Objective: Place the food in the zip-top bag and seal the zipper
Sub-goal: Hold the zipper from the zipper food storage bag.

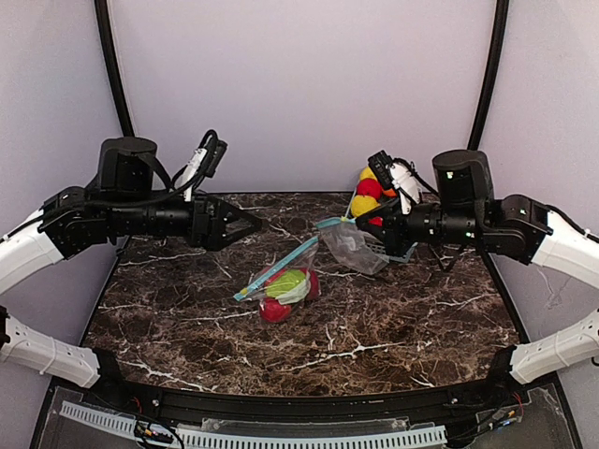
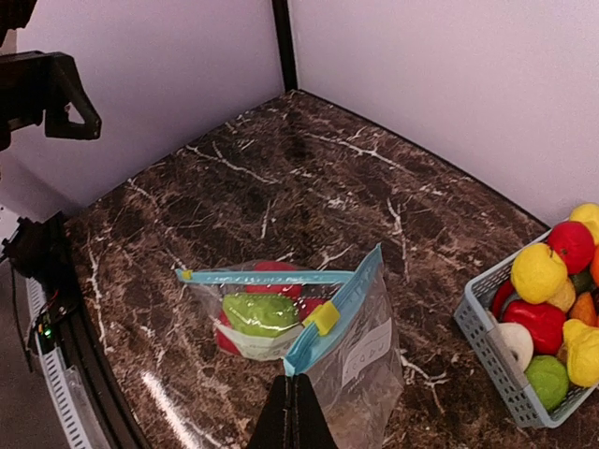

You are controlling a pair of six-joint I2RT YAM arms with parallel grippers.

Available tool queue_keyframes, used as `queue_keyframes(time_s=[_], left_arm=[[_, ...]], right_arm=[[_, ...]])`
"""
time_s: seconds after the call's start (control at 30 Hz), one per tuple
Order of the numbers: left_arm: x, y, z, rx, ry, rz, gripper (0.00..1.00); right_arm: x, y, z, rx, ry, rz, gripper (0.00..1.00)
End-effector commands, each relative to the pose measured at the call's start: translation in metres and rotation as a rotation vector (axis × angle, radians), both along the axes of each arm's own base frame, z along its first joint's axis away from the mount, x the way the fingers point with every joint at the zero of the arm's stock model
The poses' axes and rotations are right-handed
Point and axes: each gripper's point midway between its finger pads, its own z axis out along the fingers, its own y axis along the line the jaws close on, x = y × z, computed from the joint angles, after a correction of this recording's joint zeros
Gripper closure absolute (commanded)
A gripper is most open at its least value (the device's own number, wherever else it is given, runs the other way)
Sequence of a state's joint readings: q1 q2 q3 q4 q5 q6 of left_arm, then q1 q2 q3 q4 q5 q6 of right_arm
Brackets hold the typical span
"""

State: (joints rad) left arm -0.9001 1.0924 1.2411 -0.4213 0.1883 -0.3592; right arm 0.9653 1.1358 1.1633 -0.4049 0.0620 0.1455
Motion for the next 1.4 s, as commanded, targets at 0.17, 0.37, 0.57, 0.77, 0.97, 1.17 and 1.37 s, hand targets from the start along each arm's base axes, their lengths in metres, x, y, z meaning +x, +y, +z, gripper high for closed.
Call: queue_keyframes(time_s=[0.17, 0.37, 0.57, 0.77, 0.97, 1.17, 1.37], left_arm=[[-0.042, -0.064, -0.001, -0.001, -0.148, -0.365, 0.14], [-0.055, -0.09, -0.002, 0.014, -0.185, -0.464, 0.15], [-0.062, -0.103, -0.009, 0.042, -0.21, -0.507, 0.32], [-0.066, -0.112, -0.014, 0.047, -0.198, -0.539, 0.44], [-0.067, -0.117, -0.021, 0.06, -0.198, -0.554, 0.56], [-0.072, -0.122, -0.019, 0.031, -0.199, -0.588, 0.67], [-0.076, -0.126, -0.021, 0.024, -0.192, -0.605, 0.83]], right_arm=[[-0.074, 0.023, 0.003, 0.108, 0.235, 0.413, 1.0], [-0.089, 0.024, 0.019, 0.156, 0.271, 0.491, 1.0], [-0.101, 0.026, 0.028, 0.184, 0.296, 0.567, 1.0], [-0.102, 0.028, 0.034, 0.199, 0.306, 0.582, 1.0], [-0.1, 0.028, 0.035, 0.206, 0.316, 0.578, 1.0], [-0.1, 0.029, 0.032, 0.206, 0.332, 0.576, 1.0], [-0.097, 0.029, 0.03, 0.204, 0.335, 0.562, 1.0]])
